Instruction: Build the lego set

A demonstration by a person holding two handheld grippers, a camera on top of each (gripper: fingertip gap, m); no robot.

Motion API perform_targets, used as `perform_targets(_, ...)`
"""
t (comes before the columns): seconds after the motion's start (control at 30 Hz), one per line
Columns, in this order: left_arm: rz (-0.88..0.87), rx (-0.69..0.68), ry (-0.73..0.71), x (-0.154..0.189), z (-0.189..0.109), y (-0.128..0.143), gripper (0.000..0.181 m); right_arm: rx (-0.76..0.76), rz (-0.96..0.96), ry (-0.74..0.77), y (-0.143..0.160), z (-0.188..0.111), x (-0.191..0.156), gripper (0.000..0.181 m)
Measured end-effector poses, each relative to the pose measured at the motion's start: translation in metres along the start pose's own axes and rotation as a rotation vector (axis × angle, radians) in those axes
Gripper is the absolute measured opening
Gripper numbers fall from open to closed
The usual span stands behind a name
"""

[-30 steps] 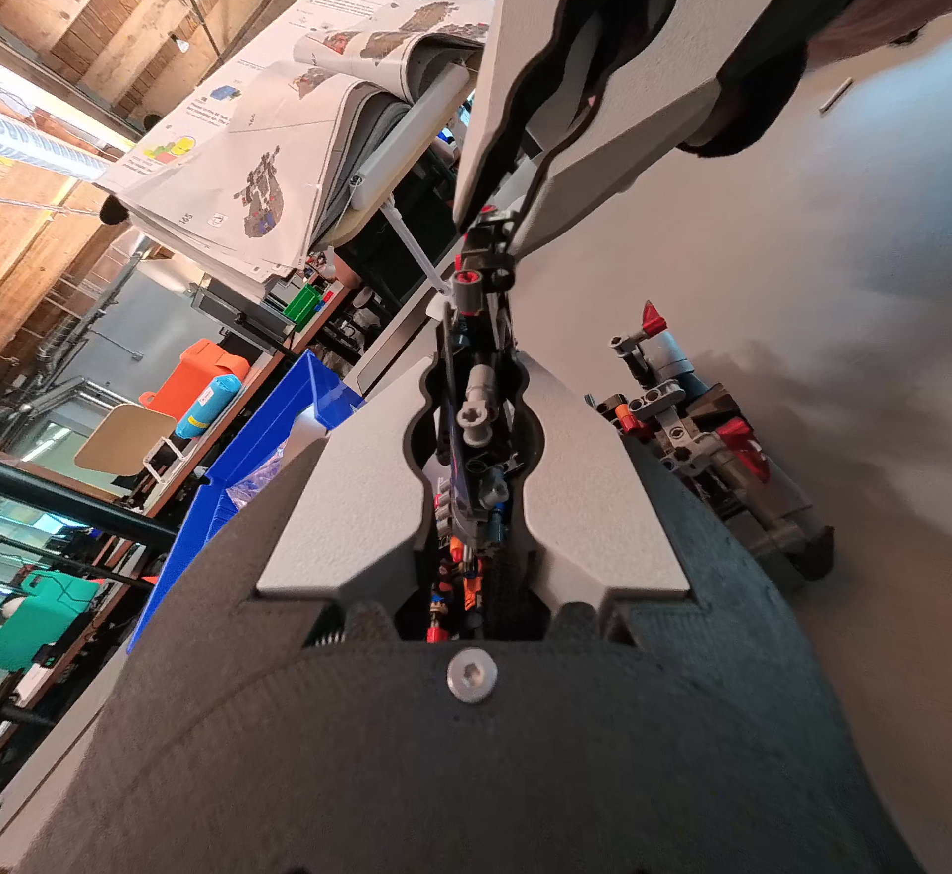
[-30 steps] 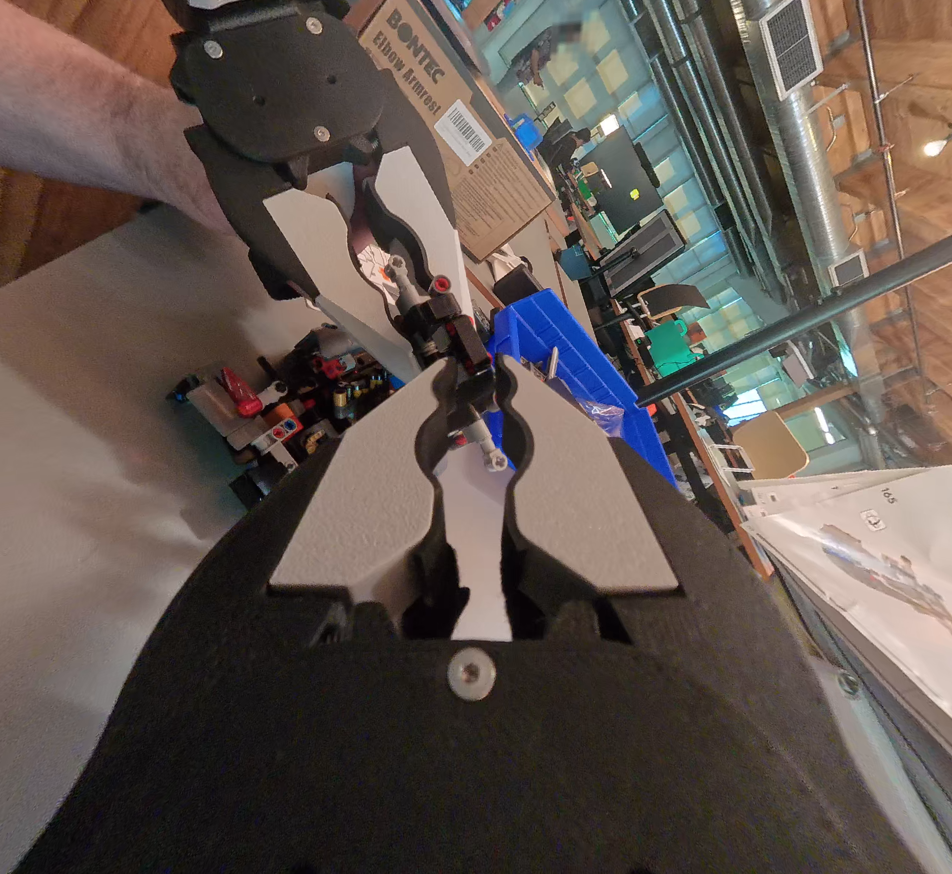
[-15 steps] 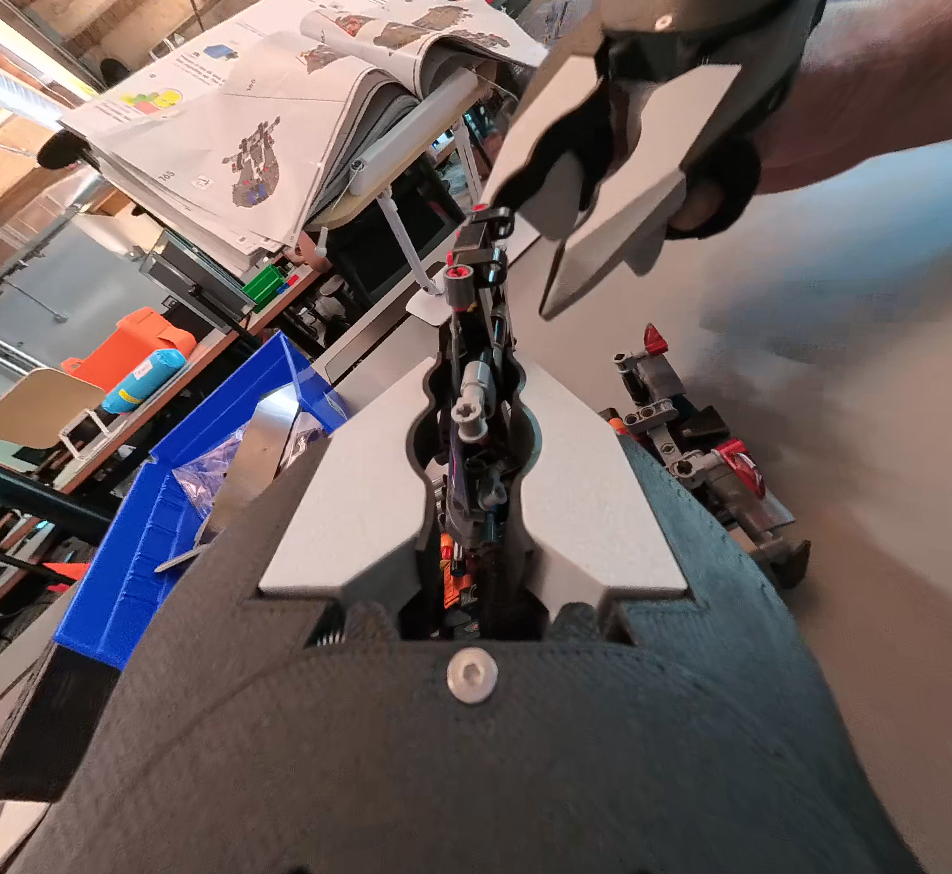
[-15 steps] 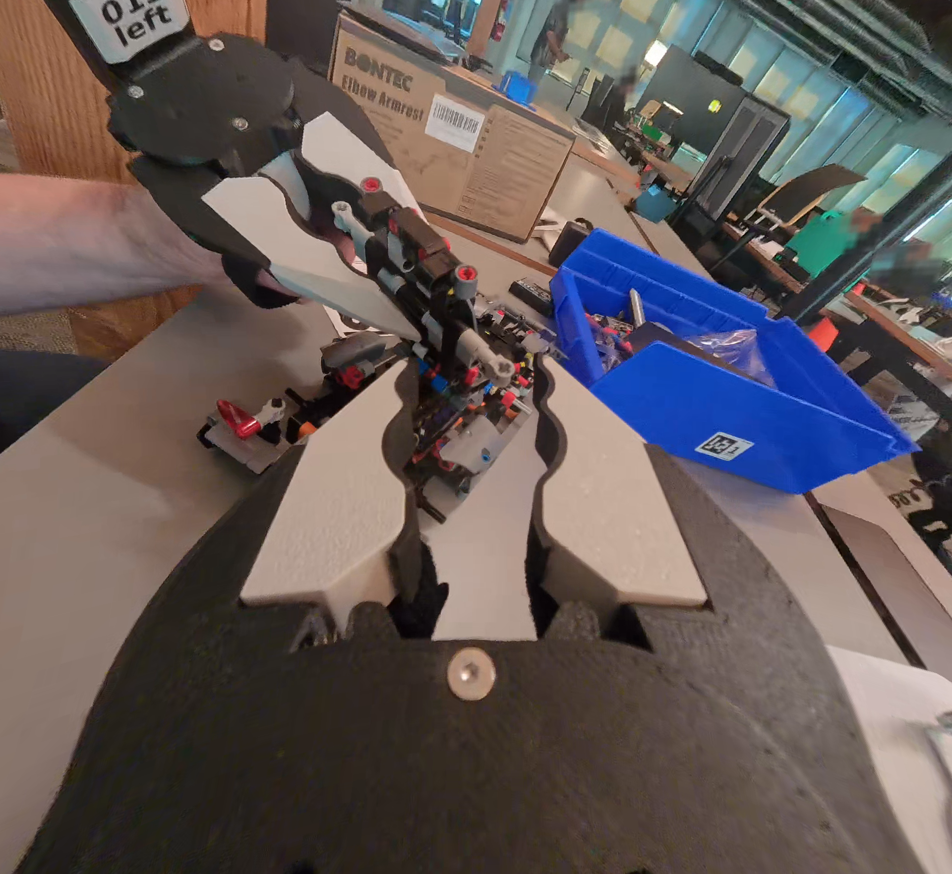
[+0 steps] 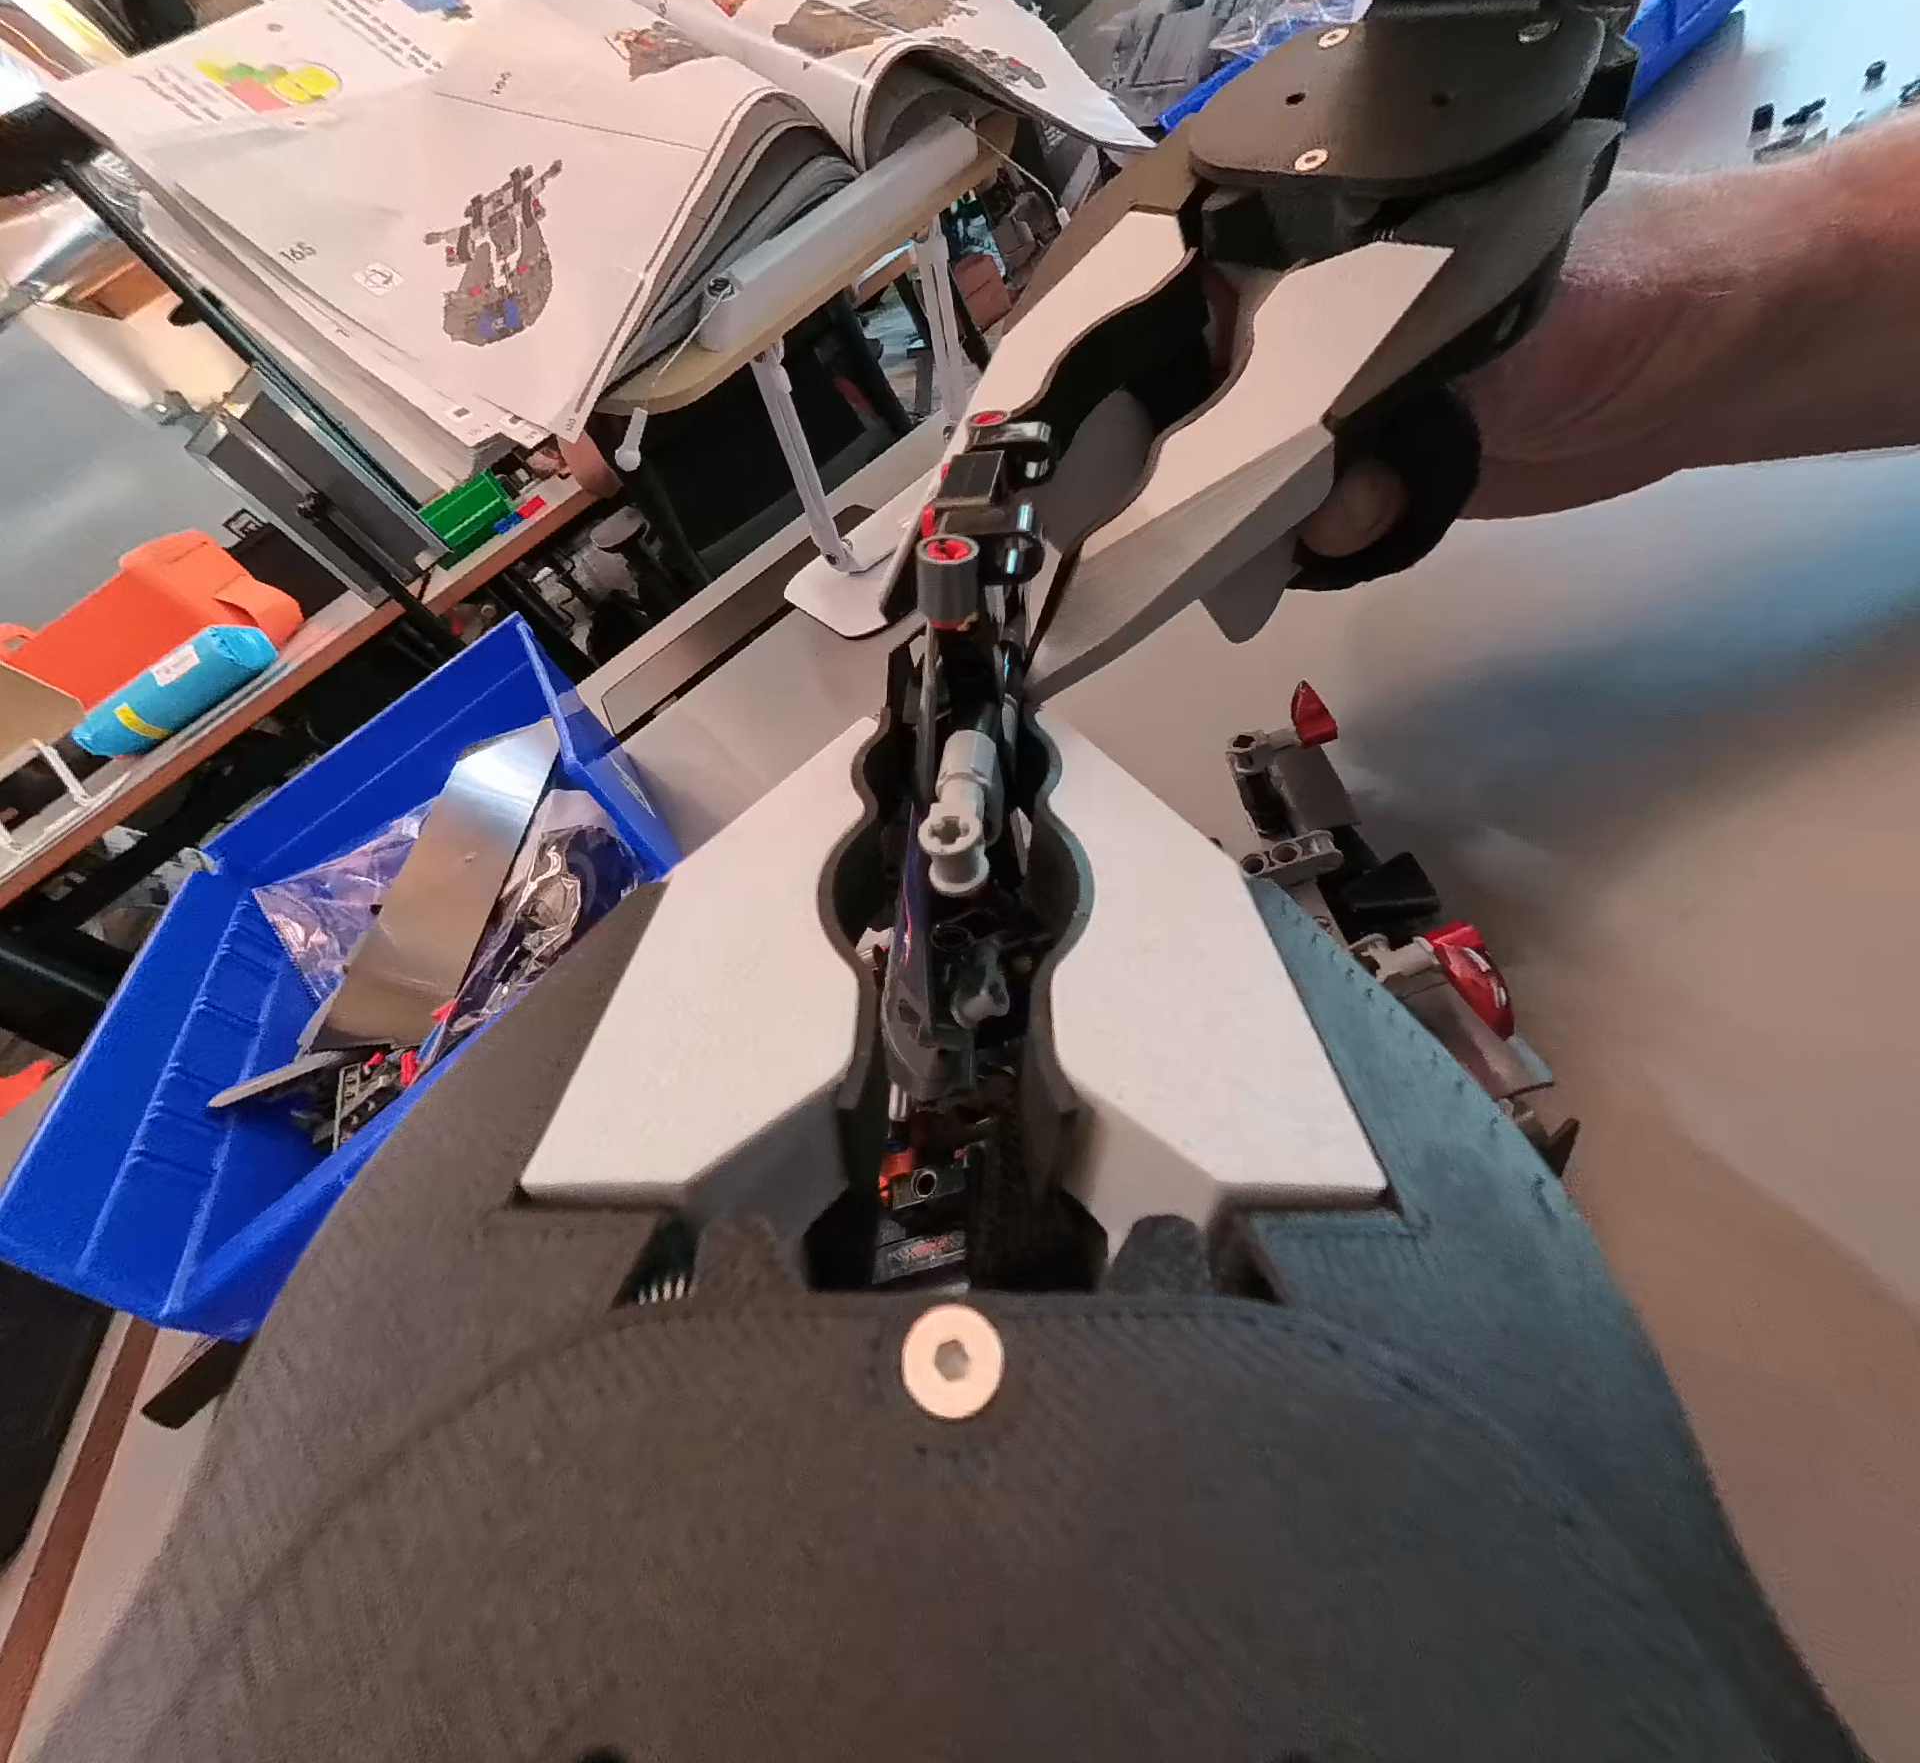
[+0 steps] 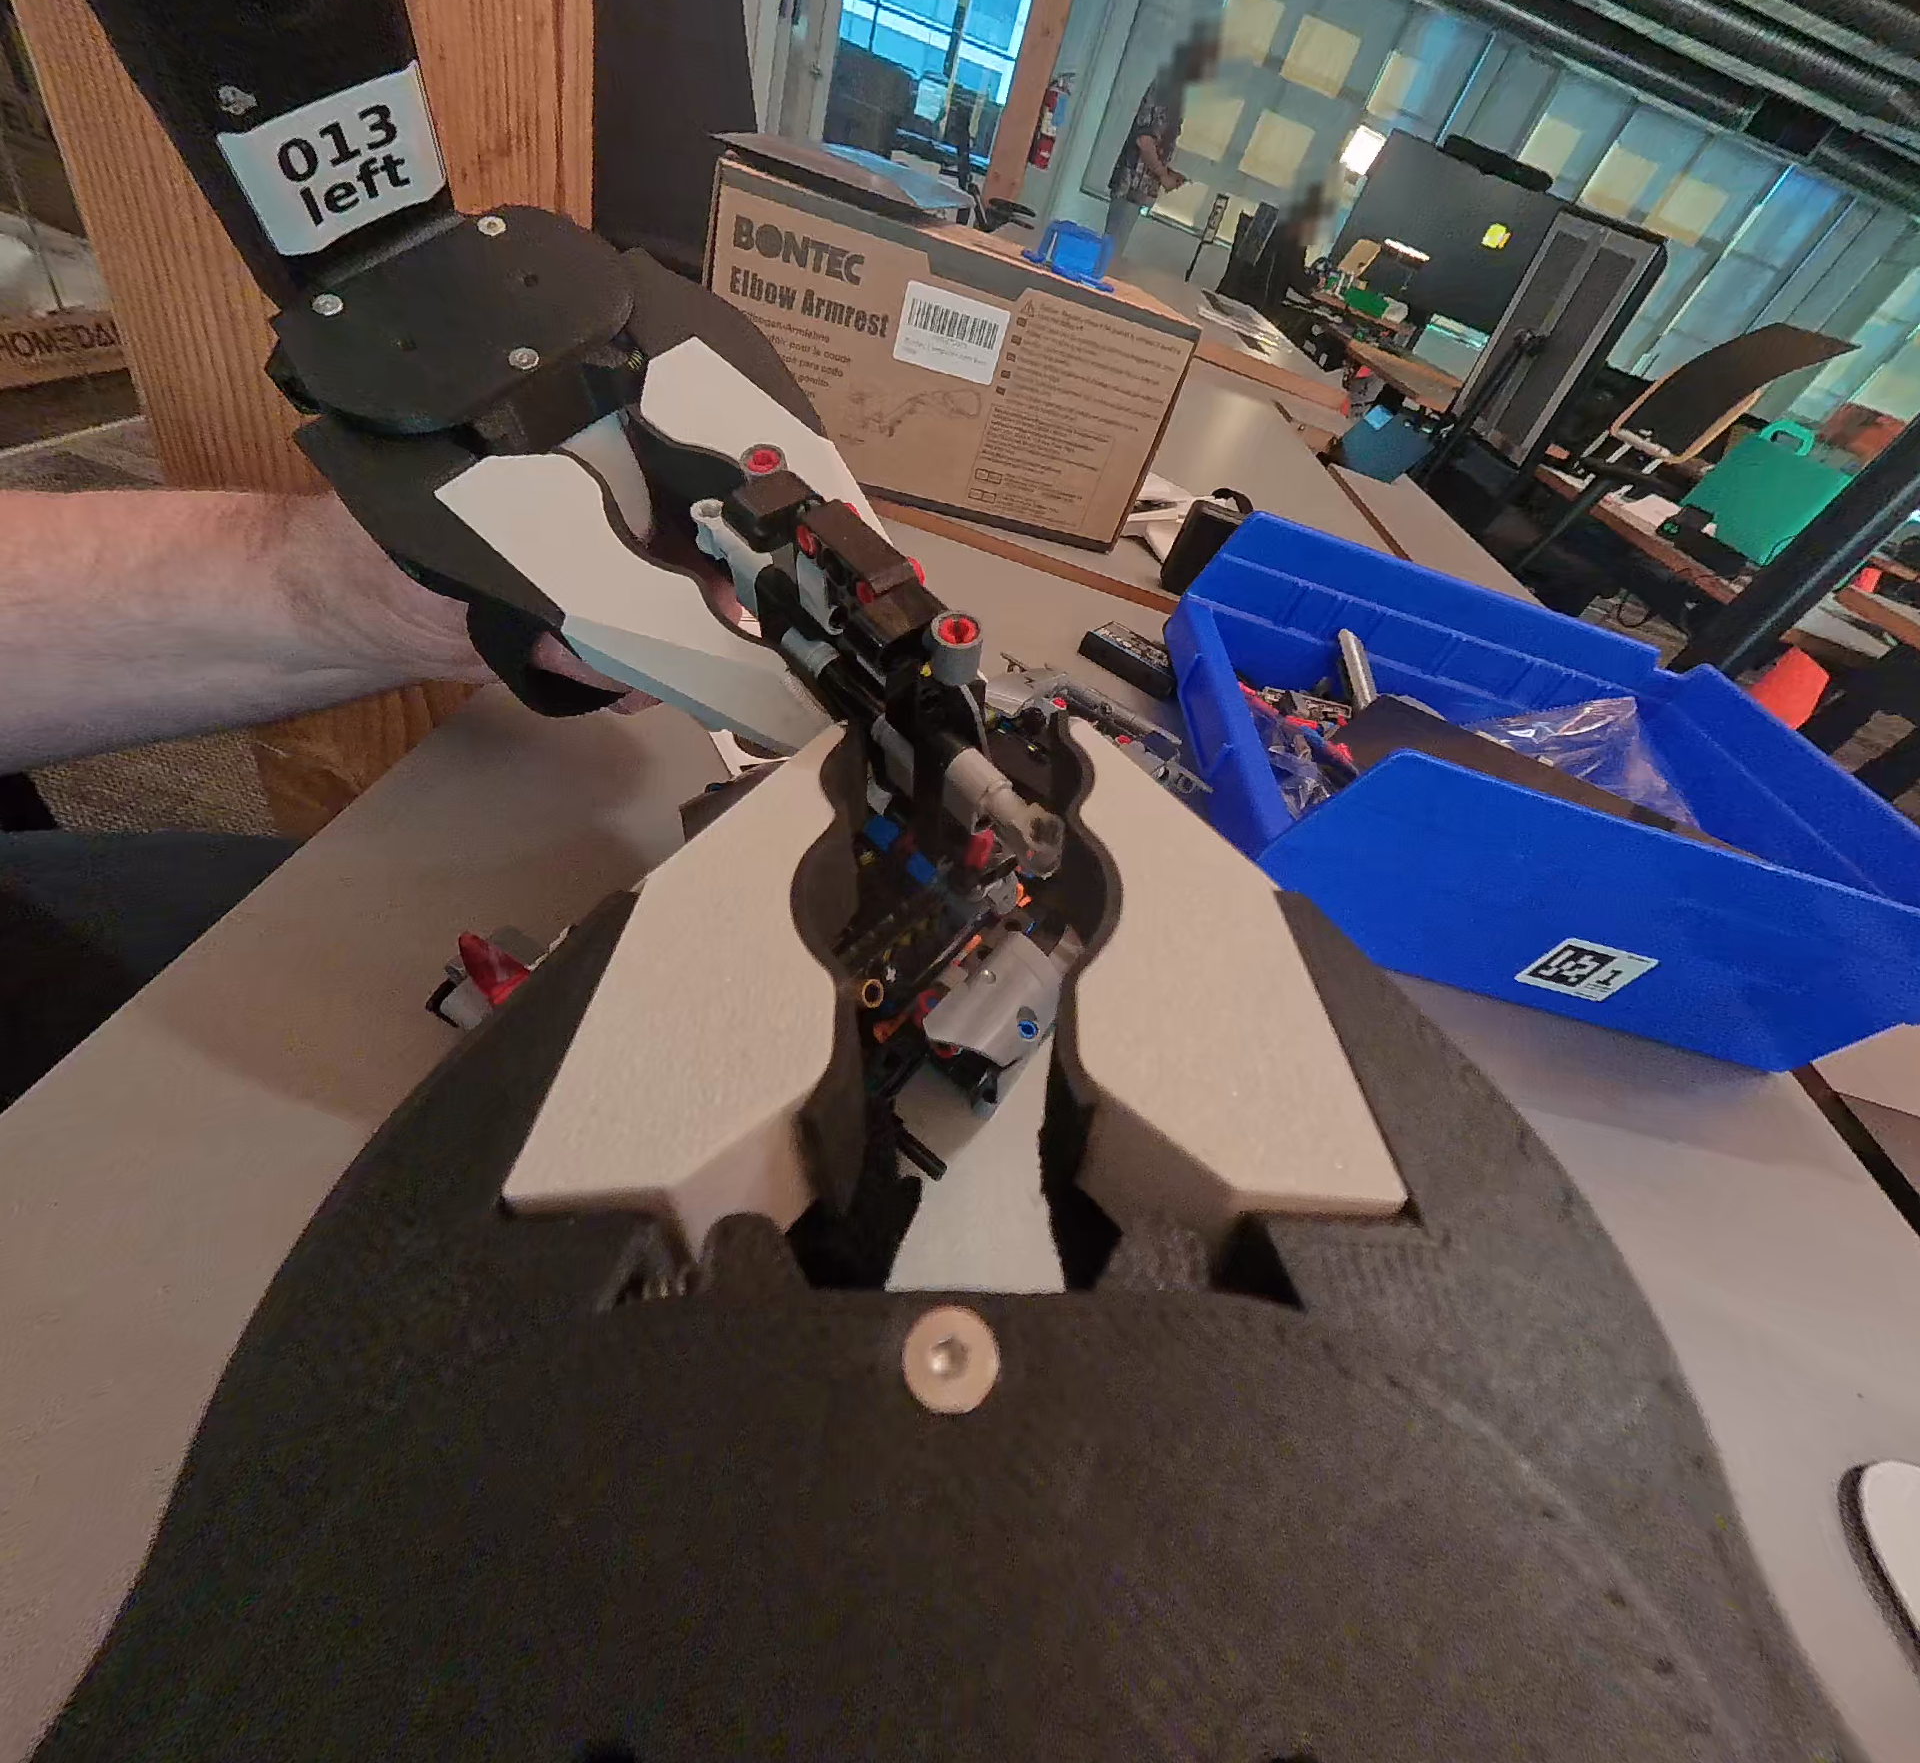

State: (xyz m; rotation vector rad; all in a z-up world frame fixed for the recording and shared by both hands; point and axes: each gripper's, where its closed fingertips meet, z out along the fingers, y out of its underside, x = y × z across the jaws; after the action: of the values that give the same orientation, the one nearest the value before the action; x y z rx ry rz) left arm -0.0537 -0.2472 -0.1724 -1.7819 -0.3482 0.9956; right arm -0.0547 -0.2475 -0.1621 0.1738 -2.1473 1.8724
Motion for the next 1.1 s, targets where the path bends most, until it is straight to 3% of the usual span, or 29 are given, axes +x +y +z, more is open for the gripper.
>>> perform_targets(0.77, -0.115, 0.034, 0.008, -0.0044, 0.0035, -0.0016, 0.02, 0.051, 0.059, -0.007, 0.0008, 0.0002, 0.0047, 0.026)
perform_targets(1.1, -0.058, 0.025, 0.012, 0.0014, 0.0023, 0.0016, 0.025, 0.061, 0.024, -0.046, 0.0035, -0.0012, -0.0025, 0.028)
